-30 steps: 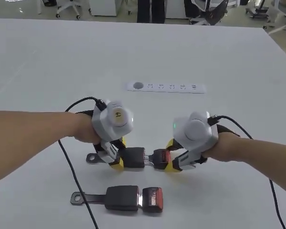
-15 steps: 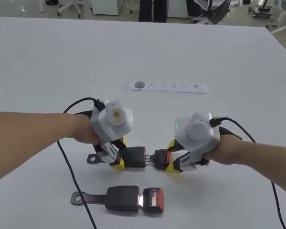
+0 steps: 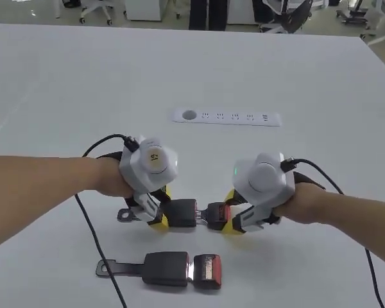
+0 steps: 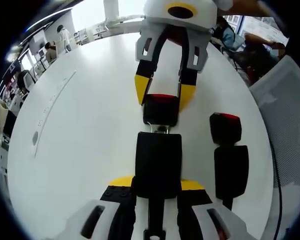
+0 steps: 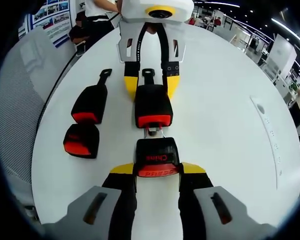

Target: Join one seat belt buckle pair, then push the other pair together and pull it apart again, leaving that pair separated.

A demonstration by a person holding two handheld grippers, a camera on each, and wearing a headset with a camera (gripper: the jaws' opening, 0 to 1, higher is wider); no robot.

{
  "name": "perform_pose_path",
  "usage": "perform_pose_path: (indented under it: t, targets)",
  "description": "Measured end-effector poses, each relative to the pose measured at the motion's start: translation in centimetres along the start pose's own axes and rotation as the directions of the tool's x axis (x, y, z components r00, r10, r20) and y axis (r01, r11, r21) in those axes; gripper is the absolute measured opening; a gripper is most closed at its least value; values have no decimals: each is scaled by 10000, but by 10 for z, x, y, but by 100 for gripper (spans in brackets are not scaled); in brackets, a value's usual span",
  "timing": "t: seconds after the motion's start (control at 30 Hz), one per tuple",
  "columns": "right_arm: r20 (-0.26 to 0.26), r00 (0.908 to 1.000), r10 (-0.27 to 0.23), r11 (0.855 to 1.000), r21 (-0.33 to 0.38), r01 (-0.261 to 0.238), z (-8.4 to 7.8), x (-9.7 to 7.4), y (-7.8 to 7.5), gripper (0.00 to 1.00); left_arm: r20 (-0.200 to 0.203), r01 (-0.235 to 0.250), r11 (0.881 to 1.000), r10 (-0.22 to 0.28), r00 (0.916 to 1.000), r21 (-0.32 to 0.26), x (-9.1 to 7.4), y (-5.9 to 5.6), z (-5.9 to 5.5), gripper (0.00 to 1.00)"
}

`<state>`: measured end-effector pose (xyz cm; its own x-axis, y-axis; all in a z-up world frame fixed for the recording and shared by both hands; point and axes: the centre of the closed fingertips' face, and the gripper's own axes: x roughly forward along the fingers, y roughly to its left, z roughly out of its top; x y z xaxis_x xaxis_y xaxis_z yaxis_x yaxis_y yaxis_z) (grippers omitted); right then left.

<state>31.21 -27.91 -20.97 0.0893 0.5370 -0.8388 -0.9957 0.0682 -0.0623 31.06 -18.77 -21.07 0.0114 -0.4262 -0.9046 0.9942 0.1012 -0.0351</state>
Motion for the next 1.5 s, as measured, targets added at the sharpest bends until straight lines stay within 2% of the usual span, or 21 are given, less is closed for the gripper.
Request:
perform_pose_path:
  t: [0.23, 0.67, 0.87, 1.5]
  targets:
    - [66, 10000, 2, 10000, 4, -2, 10, 5, 1, 29, -62, -1, 10000, 1, 10000, 47, 1, 2, -1, 31]
    - [-191, 9998, 33, 10000, -6, -34, 14, 6, 1, 28, -19, 42, 9992, -41, 10000, 391, -1, -1, 2, 31]
    - [-183, 9998, 33, 10000, -94, -35, 14, 6, 3, 28, -222, 91, 9978, -76, 9997, 654, 0, 0, 2, 31]
    - [-200, 9998, -11, 9999, -114, 9, 14, 5, 2, 29, -386, 100, 9987, -80, 9992, 503, 0, -1, 1, 32]
